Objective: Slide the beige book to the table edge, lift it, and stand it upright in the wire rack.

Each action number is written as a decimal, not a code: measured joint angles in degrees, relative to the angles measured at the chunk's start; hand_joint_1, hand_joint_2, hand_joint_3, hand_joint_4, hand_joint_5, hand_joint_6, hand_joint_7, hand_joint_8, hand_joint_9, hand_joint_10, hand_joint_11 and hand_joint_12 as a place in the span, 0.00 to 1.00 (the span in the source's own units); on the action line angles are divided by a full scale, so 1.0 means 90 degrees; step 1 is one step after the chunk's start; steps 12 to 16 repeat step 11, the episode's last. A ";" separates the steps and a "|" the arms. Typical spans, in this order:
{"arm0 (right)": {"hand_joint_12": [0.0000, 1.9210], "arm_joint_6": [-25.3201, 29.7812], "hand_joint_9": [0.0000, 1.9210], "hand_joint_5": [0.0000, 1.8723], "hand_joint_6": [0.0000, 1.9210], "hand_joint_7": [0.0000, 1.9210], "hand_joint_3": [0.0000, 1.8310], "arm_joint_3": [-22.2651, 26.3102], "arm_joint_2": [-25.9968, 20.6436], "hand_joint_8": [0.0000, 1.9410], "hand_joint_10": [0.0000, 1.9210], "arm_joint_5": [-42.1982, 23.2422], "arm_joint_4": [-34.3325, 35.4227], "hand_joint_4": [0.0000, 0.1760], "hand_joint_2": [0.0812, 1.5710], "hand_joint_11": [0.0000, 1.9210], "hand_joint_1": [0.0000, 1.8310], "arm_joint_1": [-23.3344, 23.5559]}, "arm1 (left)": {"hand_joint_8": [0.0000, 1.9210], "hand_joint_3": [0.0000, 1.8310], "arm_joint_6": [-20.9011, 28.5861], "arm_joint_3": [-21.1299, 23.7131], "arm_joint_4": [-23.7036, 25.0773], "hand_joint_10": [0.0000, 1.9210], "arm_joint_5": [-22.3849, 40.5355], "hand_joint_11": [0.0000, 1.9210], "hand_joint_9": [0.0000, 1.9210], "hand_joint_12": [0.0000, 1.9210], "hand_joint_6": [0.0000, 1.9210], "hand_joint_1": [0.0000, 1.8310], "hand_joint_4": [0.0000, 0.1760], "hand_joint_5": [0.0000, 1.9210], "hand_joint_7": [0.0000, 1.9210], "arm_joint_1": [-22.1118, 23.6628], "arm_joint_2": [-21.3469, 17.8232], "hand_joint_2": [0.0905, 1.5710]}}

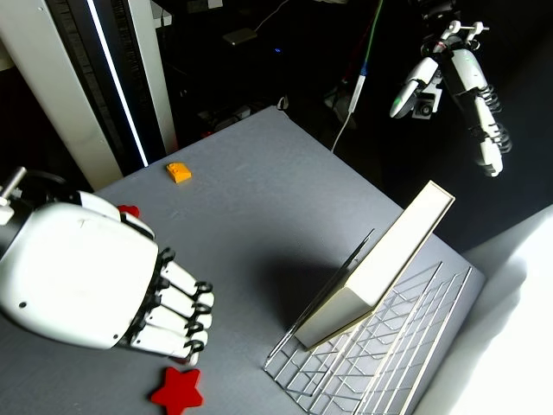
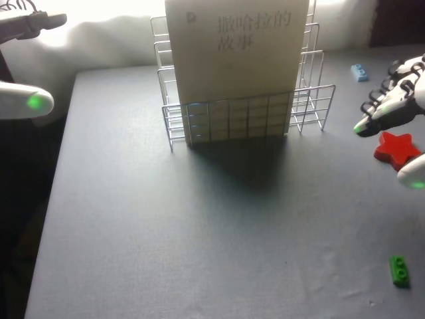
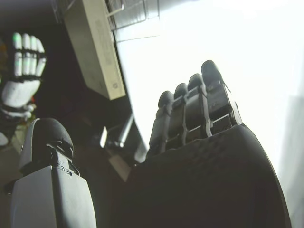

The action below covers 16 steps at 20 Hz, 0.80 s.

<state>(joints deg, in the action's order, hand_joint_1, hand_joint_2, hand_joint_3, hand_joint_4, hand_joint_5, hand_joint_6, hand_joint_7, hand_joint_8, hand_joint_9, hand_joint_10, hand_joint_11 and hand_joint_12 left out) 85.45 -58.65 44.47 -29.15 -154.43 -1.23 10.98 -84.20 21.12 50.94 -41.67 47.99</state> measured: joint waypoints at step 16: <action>0.57 -0.3784 0.38 0.38 0.01 0.39 0.00 0.0019 -0.0046 0.01 0.02 -0.0566 0.2965 0.00 0.76 0.15 0.20 0.0092 | 0.01 0.00 -0.0719 0.0080 0.1955 0.02 -0.0629 0.13 0.35 0.50 0.01 0.28 0.00 0.34 0.36 0.0092 -0.0381 0.72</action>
